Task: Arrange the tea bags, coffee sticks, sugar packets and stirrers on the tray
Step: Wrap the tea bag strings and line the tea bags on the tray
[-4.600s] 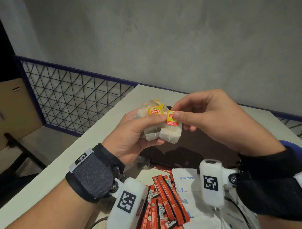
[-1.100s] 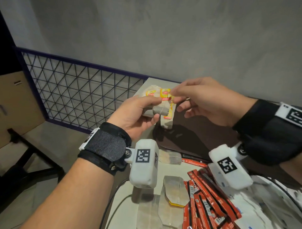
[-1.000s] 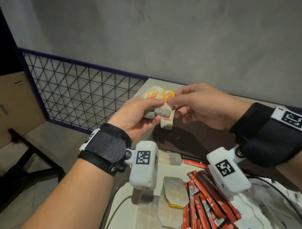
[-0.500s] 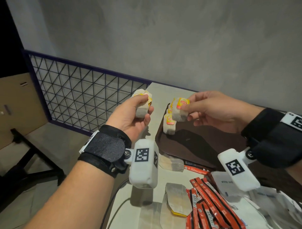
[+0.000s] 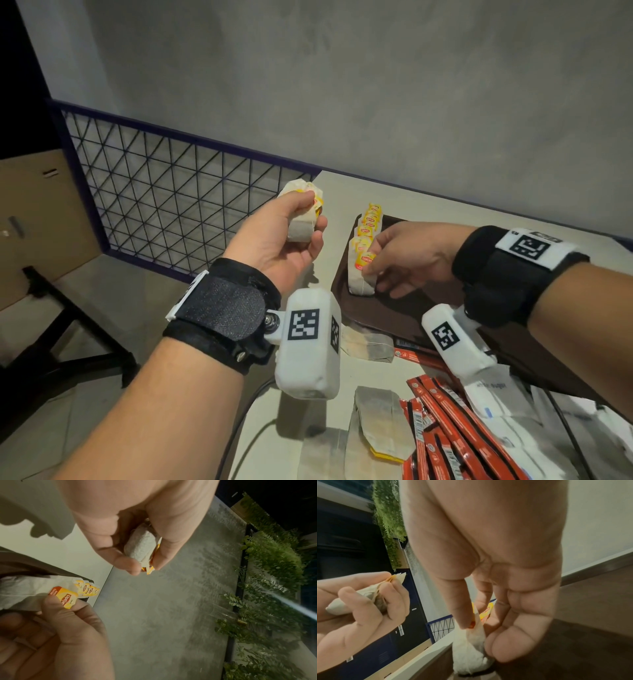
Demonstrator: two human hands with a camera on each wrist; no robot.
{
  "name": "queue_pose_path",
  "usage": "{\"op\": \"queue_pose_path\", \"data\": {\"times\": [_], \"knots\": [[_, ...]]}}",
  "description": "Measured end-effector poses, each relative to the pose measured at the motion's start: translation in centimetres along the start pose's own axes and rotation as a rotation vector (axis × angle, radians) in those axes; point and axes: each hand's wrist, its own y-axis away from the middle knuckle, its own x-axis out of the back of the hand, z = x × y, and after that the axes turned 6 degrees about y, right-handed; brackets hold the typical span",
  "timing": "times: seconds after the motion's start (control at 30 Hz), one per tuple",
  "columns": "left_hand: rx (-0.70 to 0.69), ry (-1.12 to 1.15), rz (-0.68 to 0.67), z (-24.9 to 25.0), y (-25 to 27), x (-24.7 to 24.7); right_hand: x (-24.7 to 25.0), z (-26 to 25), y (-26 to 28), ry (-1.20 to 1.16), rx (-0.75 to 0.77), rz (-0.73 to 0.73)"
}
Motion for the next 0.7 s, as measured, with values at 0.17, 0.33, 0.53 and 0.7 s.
{"op": "queue_pose_path", "data": {"times": [0.17, 0.33, 0.53, 0.7], "knots": [[0.003, -0.002, 0.003, 0.0, 0.1, 0.0, -0.2, -0.3, -0.3, -0.069, -0.027, 0.025], [0.013, -0.008, 0.008, -0.1, 0.1, 0.0, -0.5, 0.0, -0.5, -0.146, -0.081, 0.046], [0.015, -0.006, 0.01, -0.2, 0.0, 0.0, -1.1, 0.3, 0.0, -0.118, -0.092, 0.051], [0.017, -0.006, 0.006, -0.2, 0.0, -0.1, -1.5, -0.1, 0.5, -0.242, -0.131, 0.042]]}}
